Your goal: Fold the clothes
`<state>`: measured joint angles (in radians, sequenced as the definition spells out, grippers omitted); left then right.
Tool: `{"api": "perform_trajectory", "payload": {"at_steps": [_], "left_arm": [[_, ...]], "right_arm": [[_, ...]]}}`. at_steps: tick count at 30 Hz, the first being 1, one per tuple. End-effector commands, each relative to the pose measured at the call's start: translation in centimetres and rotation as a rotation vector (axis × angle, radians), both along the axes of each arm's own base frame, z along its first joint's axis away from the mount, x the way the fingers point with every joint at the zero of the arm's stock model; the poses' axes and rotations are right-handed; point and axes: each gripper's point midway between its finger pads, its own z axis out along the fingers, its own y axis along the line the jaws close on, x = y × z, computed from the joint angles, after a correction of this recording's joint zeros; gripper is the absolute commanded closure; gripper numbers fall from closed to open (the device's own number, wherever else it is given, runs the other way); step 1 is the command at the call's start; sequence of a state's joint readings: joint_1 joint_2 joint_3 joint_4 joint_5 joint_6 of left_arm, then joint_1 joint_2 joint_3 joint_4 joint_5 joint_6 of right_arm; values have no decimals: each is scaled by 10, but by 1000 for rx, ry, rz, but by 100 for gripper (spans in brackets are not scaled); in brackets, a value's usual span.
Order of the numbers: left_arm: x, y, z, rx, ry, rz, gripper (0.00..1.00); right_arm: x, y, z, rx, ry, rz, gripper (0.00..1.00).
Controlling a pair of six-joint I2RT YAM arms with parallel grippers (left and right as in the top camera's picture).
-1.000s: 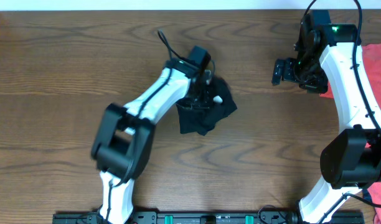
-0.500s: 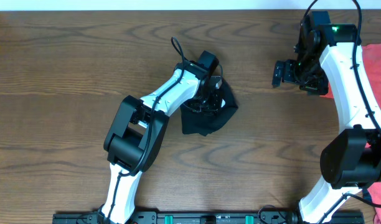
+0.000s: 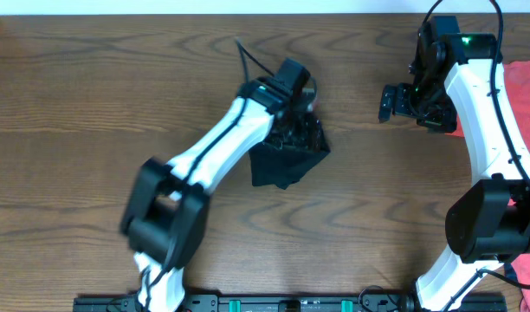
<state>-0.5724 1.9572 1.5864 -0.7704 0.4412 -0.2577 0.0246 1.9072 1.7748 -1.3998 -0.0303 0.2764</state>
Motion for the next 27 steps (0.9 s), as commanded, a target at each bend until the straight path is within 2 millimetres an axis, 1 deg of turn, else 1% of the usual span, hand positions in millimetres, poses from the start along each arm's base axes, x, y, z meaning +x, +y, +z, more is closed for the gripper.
{"api": "perform_trajectory", "payload": {"at_steps": [1, 3, 5, 9, 11, 16, 18, 21, 24, 27], "left_arm": [[6, 10, 54, -39, -127, 30, 30], [8, 21, 62, -24, -140, 61, 30], [9, 36, 59, -3, -103, 102, 30], [11, 70, 38, 43, -7, 204, 29], [12, 90, 27, 57, 37, 259, 23], [10, 125, 4, -31, 169, 349, 21], [7, 133, -6, -92, 212, 371, 20], [4, 138, -20, -163, 231, 376, 19], [3, 133, -30, -216, 224, 362, 15], [1, 130, -43, -221, 212, 355, 11]], "right_arm": [[3, -2, 9, 1, -27, 7, 1], [3, -2, 9, 1, -27, 7, 1], [3, -2, 9, 1, -27, 7, 1], [3, -2, 9, 1, -27, 7, 1], [3, -2, 9, 1, -26, 7, 1], [3, -1, 9, 2, -26, 7, 1], [3, -1, 9, 5, -26, 7, 1], [3, -1, 9, 5, -28, 7, 1], [4, -1, 9, 4, -30, 8, 1], [4, -1, 9, 4, -30, 9, 1]]}}
